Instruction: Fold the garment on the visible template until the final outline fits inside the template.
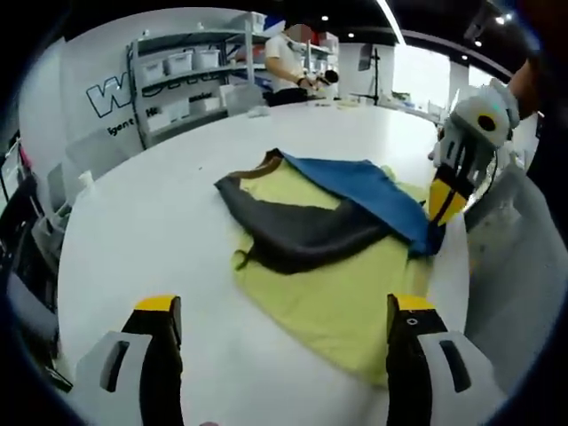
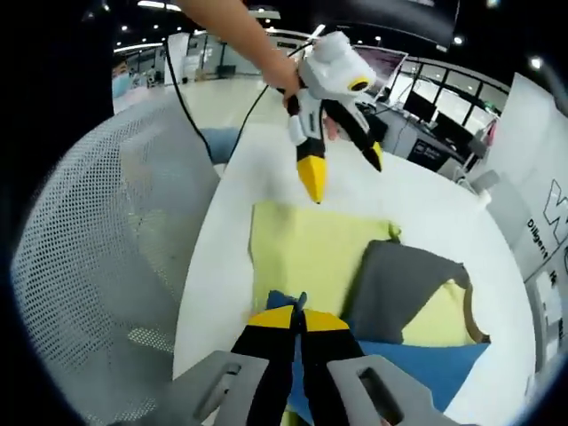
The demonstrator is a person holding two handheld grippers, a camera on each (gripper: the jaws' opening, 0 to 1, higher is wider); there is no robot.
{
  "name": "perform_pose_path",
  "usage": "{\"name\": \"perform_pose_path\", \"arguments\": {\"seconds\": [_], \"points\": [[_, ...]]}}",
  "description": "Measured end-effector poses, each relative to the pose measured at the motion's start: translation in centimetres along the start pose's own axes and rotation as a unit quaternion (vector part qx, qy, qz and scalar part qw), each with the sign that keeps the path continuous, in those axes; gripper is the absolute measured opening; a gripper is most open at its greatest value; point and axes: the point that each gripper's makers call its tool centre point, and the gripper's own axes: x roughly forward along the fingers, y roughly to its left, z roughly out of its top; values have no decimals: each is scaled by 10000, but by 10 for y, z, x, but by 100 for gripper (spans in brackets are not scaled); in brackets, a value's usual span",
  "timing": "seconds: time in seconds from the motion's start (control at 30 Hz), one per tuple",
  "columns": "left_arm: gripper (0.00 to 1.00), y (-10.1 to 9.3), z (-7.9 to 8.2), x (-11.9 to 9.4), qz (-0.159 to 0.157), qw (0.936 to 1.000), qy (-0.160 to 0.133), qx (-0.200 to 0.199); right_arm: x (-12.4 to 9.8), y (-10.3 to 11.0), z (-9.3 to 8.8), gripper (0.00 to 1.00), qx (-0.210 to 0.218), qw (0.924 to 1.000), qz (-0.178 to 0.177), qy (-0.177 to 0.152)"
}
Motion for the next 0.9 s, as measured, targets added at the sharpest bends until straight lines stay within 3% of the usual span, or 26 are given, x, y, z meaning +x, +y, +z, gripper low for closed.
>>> {"name": "perform_pose_path", "arguments": {"seconds": [0.47,0.9], "points": [[93,-1,0,2,-26,10000,28,0,-45,-56,-14,0,407,9963,-750,-76],[92,-2,-2,3,-69,10000,57,-32,-86,-111,-22,0,724,9864,-1465,-183]]}}
